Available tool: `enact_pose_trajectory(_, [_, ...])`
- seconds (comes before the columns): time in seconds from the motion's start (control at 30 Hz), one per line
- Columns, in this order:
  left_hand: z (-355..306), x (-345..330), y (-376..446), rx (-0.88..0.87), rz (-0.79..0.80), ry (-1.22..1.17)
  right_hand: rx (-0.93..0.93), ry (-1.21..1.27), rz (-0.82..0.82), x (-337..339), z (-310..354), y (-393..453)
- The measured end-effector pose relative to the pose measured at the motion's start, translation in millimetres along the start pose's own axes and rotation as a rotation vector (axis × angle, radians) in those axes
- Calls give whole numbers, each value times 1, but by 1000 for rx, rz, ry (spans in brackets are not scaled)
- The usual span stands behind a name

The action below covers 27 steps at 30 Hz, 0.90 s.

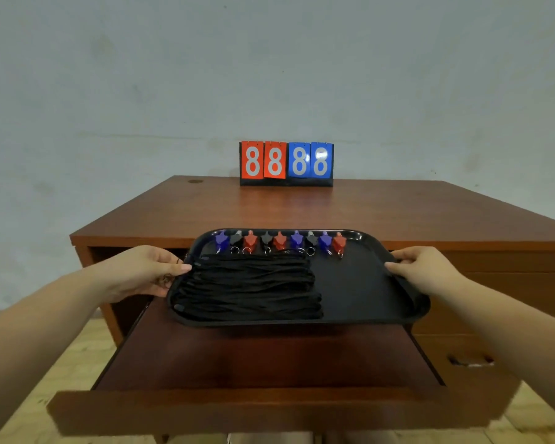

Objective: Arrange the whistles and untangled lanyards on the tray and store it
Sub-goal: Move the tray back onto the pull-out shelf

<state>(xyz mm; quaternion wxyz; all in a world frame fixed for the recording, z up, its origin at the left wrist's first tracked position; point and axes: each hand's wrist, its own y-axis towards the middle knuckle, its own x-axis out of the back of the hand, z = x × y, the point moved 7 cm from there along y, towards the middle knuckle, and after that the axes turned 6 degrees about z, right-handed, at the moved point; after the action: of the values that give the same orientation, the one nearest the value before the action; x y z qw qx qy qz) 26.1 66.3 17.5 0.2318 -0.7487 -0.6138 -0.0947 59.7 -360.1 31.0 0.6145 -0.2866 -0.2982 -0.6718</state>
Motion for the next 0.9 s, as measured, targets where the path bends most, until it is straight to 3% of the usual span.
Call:
enact_pose_trajectory(0.47, [59,-20,7,52,0,18,-68,93,81,-55,-40,-8])
enact_pose_trajectory(0.9, [98,-29,25,158,7,42,-94,-14,94,-83,-61,-9])
